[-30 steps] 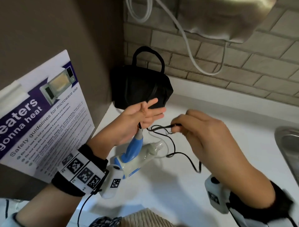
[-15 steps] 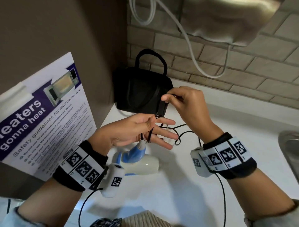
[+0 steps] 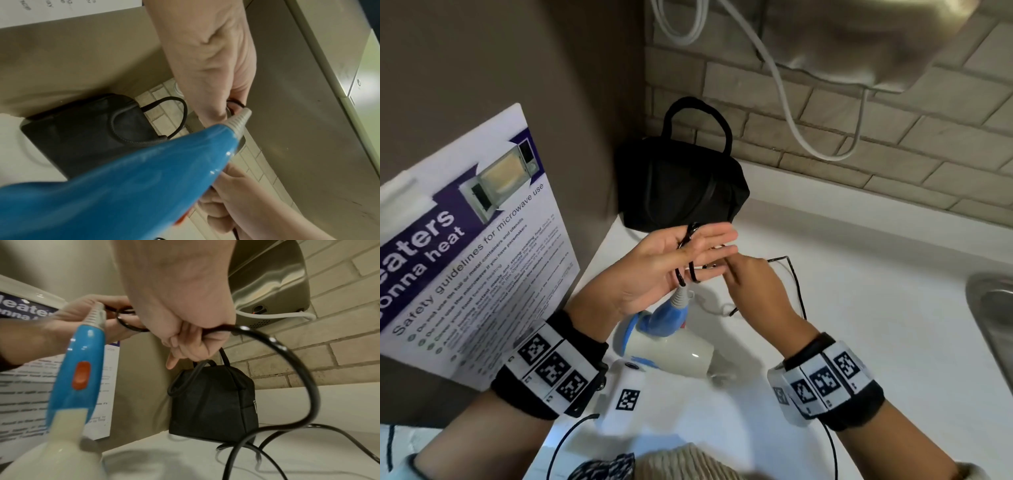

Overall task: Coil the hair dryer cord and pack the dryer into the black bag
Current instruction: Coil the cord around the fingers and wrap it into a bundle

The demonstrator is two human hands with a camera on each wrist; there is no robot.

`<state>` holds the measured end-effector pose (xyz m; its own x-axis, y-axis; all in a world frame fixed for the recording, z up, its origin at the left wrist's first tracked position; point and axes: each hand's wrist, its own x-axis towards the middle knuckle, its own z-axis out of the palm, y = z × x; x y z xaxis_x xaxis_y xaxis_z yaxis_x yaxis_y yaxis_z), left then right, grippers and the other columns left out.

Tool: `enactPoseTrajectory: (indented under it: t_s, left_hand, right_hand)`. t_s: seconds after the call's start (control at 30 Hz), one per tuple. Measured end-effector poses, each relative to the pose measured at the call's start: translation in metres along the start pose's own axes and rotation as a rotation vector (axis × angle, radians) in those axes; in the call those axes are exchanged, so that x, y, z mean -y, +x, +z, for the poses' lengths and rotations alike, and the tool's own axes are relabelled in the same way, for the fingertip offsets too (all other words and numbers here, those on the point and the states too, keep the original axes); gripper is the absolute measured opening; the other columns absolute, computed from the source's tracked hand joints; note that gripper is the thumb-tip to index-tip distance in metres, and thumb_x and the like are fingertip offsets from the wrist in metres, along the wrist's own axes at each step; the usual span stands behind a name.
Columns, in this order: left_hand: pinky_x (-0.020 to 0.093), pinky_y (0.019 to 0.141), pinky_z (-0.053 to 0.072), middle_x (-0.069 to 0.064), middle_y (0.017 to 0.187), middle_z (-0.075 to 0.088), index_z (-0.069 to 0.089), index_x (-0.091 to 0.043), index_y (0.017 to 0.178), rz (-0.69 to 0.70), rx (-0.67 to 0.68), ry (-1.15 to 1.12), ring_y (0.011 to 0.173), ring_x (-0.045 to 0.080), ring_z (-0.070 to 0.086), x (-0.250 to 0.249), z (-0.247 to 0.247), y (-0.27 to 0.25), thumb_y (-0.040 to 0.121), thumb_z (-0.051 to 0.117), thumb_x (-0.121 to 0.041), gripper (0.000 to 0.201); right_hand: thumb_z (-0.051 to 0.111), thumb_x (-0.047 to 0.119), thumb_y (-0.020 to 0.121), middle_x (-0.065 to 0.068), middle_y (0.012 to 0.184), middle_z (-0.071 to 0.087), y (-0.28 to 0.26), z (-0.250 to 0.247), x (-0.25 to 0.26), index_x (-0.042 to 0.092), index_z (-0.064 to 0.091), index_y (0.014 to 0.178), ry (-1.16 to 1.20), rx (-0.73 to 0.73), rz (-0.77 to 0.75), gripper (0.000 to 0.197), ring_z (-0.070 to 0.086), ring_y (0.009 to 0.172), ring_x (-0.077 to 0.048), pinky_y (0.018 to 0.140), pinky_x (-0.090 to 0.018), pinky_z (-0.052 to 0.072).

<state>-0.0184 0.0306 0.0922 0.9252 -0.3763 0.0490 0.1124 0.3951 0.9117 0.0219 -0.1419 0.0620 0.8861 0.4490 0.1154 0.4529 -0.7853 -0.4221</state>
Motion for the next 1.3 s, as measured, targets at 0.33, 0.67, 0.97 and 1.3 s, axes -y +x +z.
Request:
enactPoseTrajectory:
  t_s: [0.33, 0.67, 0.97, 1.3]
  left_hand:
    - [0.031, 0.099, 0.049, 0.005, 0.145, 0.048, 0.035, -0.009, 0.143, 0.051, -0.125, -0.098, 0.115, 0.027, 0.062, -0.001, 0.005, 0.003, 0.091, 0.033, 0.012, 0.057]
    - [0.028, 0.093, 0.052, 0.006, 0.137, 0.057, 0.024, -0.029, 0.148, 0.037, -0.051, -0.134, 0.092, 0.02, 0.071, 0.002, 0.005, 0.0, 0.09, 0.026, 0.009, 0.07]
    - [0.036, 0.114, 0.03, 0.0, 0.152, 0.037, 0.029, -0.015, 0.147, 0.122, -0.155, -0.088, 0.137, 0.02, 0.041, 0.011, -0.003, 0.005, 0.082, 0.029, 0.021, 0.074]
    - [0.037, 0.113, 0.031, 0.005, 0.148, 0.044, 0.021, -0.011, 0.149, 0.026, -0.072, -0.031, 0.129, 0.026, 0.05, 0.004, -0.011, 0.002, 0.092, 0.049, -0.011, 0.064]
  right_hand:
    - [0.035, 0.038, 0.1, -0.012, 0.077, 0.064, -0.024, 0.005, 0.021, 0.016, 0.055, 0.101, -0.04, 0.044, -0.073, 0.03, 0.054, 0.07, -0.035, 0.056, -0.033, 0.033]
    - [0.031, 0.04, 0.1, -0.011, 0.077, 0.063, -0.026, 0.001, 0.027, 0.019, 0.055, 0.112, -0.028, 0.079, -0.074, 0.033, 0.054, 0.071, -0.035, 0.057, -0.032, 0.03]
    - [0.032, 0.041, 0.099, 0.002, 0.063, 0.04, -0.038, -0.006, 0.04, 0.014, 0.047, 0.088, -0.083, 0.11, -0.061, 0.032, 0.038, 0.062, -0.03, 0.055, -0.032, 0.028]
    - [0.043, 0.038, 0.094, 0.001, 0.077, 0.069, -0.044, -0.059, 0.048, 0.023, 0.063, 0.094, -0.115, -0.08, -0.179, 0.025, 0.062, 0.069, -0.029, 0.057, -0.033, 0.046]
